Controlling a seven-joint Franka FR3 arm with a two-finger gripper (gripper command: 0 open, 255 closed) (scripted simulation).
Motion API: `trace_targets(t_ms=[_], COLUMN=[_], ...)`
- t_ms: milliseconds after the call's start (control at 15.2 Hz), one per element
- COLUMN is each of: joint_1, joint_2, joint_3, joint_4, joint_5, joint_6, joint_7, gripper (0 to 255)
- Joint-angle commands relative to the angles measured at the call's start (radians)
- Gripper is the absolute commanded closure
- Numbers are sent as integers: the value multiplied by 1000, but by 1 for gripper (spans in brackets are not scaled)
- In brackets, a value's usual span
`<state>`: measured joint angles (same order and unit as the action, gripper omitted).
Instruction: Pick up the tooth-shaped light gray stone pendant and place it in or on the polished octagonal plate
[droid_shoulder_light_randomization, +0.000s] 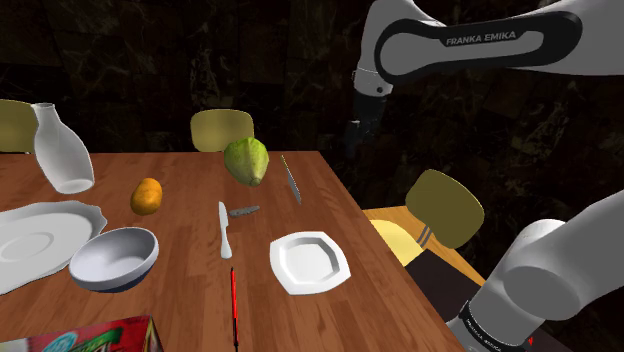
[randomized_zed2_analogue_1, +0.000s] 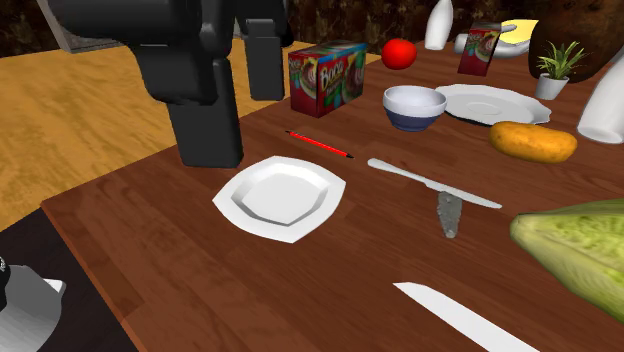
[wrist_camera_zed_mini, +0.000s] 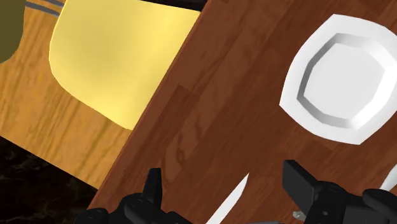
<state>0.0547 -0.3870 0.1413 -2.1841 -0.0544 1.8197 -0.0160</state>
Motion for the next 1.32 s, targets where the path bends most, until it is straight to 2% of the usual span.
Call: trace_targets(t_ms=[0,660,1254], joint_1=[8,62,157], joint_2=[83,487,873], joint_3=[16,90,126], joint_4=[59,365,751], joint_5=[-3,-53,-124], joint_6=[4,0,-97], joint_7=[1,17,18], gripper=[0,0,0])
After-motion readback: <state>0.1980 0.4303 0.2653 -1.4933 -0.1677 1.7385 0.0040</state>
